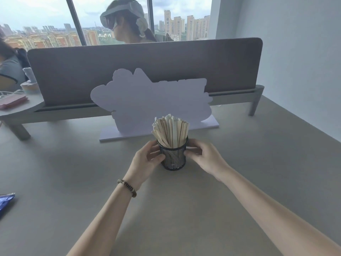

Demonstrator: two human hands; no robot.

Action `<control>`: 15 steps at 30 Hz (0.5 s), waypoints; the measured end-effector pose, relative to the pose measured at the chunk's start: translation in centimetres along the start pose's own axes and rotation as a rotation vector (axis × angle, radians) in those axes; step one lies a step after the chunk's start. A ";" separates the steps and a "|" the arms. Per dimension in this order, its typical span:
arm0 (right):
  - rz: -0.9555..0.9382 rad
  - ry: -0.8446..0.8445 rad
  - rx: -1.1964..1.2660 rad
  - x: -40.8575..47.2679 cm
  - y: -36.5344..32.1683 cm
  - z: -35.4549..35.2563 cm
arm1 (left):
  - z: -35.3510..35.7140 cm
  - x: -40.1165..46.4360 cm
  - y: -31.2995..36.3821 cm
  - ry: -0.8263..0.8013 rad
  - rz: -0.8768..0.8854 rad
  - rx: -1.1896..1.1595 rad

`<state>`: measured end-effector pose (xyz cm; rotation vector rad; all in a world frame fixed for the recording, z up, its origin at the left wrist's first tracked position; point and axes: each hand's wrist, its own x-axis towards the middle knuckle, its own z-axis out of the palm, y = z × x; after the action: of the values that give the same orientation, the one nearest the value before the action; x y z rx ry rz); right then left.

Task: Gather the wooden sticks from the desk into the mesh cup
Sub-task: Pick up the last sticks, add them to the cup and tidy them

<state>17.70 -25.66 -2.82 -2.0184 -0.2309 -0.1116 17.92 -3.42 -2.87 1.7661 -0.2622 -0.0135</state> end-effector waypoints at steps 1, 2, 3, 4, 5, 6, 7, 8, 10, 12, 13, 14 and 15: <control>0.009 0.013 0.009 -0.3 0.3 -0.7 | 0.8 0.4 0.1 -0.010 0.004 0.015; 0.021 0.028 0.025 -0.6 0.6 -1.4 | 1.6 0.7 0.1 -0.015 0.005 0.032; 0.034 0.047 0.033 -0.9 0.9 -2.2 | 2.5 1.1 0.2 -0.019 0.004 0.047; 0.048 0.067 0.041 -1.2 1.3 -2.9 | 3.4 1.5 0.4 -0.025 0.003 0.060; 0.060 0.089 0.041 -1.5 1.7 -3.7 | 4.5 1.9 0.6 -0.032 0.002 0.072; 0.070 0.109 0.044 -1.7 2.2 -4.5 | 5.5 2.3 0.8 -0.039 0.001 0.082; 0.078 0.129 0.040 -1.9 2.7 -5.4 | 6.5 2.8 1.1 -0.047 0.001 0.089; 0.085 0.149 0.041 -2.0 3.2 -6.2 | 7.6 3.2 1.4 -0.054 0.005 0.093; 0.090 0.185 0.027 -2.3 4.3 -8.2 | 9.8 4.1 1.8 -0.064 0.010 0.097; 0.099 0.219 0.013 -2.6 5.1 -10.1 | 12.1 5.1 2.3 -0.063 0.003 0.094; 0.109 0.239 0.012 -2.7 5.7 -11.0 | 13.2 5.5 2.5 -0.063 -0.007 0.096; 0.117 0.261 0.013 -2.8 6.3 -11.9 | 14.3 6.1 2.6 -0.068 -0.013 0.098; 0.128 0.281 0.010 -3.0 6.8 -12.7 | 15.5 6.6 2.7 -0.076 -0.018 0.099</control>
<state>16.50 -40.28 -3.71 -1.9755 0.0756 -0.3094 21.49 -20.05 -2.65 1.8689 -0.3060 -0.0818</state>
